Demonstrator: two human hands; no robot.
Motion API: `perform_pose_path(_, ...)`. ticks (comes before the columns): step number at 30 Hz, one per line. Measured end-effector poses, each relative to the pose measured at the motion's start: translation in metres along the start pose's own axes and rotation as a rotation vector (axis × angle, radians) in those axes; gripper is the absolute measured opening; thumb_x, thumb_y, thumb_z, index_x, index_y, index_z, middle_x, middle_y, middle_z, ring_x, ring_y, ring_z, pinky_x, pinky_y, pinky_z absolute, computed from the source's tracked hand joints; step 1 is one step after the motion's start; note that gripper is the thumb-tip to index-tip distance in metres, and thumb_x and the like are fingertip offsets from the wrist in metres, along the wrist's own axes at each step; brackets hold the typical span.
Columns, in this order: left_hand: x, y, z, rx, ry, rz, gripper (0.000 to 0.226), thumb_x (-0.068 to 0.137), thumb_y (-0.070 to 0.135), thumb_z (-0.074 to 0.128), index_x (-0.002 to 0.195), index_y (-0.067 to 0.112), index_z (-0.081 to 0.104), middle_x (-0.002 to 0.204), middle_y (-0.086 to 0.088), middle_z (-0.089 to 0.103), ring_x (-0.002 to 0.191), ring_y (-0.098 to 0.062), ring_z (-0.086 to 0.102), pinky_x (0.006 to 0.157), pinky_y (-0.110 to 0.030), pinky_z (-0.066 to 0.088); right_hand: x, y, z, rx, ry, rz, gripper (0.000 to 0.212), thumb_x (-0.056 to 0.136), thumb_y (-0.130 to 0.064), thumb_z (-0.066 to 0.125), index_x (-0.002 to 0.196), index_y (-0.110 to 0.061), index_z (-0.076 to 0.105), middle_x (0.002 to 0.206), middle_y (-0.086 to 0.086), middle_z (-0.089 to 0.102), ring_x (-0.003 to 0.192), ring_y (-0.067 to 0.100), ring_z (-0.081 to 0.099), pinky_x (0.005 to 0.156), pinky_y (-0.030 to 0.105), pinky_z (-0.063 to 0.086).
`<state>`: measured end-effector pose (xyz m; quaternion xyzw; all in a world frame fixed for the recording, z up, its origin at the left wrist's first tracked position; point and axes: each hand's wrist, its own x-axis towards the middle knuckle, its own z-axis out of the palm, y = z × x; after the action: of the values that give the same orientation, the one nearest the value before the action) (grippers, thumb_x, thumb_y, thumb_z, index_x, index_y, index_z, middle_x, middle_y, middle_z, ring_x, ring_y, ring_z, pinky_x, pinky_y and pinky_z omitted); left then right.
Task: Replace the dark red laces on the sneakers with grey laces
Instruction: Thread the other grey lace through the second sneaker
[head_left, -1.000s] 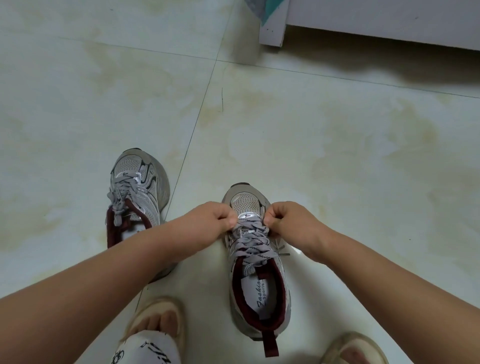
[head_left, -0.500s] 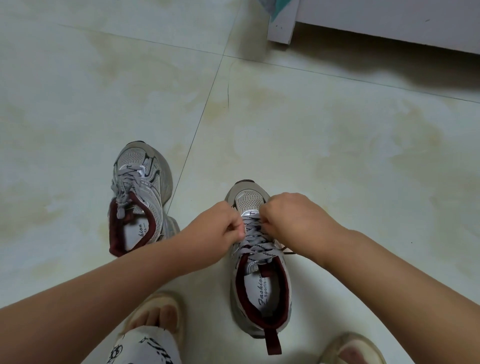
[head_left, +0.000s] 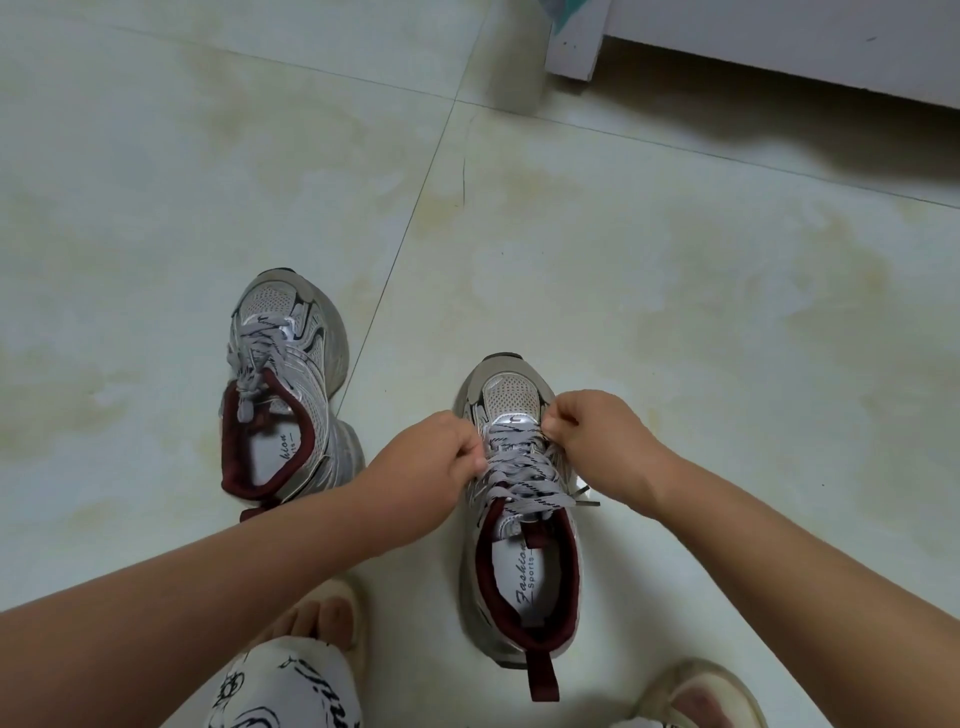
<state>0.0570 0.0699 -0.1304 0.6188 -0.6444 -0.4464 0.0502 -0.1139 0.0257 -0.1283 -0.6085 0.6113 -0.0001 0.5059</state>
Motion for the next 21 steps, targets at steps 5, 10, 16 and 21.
perform_pose_path(5,0.000,0.005,0.000,0.034,0.107,0.039,0.020,0.091,0.017,0.051,0.074,0.026,0.046,0.079,0.012,0.047,0.077,-0.007,0.046,0.067,-0.018,0.035,-0.004,0.003,0.014,0.374,0.121,-0.006,0.026,0.093,-0.002,0.045,0.069,-0.009,0.052,0.064,0.001,0.049,0.056,0.013,0.042,0.052,0.020,0.036)
perform_pose_path(10,0.001,0.019,-0.005,0.155,0.176,0.209,0.005,0.088,0.022,0.058,0.090,0.022,0.062,0.091,0.010,0.043,0.092,-0.009,0.042,0.074,-0.023,0.031,-0.005,0.000,0.006,0.585,-0.072,0.058,0.029,0.095,-0.004,0.045,0.068,-0.015,0.051,0.065,0.001,0.047,0.058,0.013,0.038,0.056,0.025,0.032)
perform_pose_path(16,0.013,0.033,-0.009,0.457,0.112,0.119,0.025,0.090,0.040,0.053,0.102,0.025,0.069,0.097,0.004,0.040,0.104,-0.016,0.040,0.081,-0.028,0.036,-0.007,-0.005,-0.010,0.217,0.066,0.030,0.022,0.084,-0.024,0.065,0.070,-0.008,0.060,0.067,0.004,0.058,0.063,0.017,0.052,0.065,0.034,0.048)
perform_pose_path(21,0.018,0.046,-0.009,0.701,0.076,0.125,0.034,0.090,0.045,0.049,0.109,0.021,0.065,0.115,-0.002,0.045,0.110,-0.020,0.040,0.075,-0.028,0.028,-0.005,-0.011,-0.008,-0.100,0.036,0.043,0.018,0.080,-0.017,0.067,0.066,-0.006,0.065,0.063,0.005,0.059,0.067,0.022,0.057,0.076,0.041,0.055)
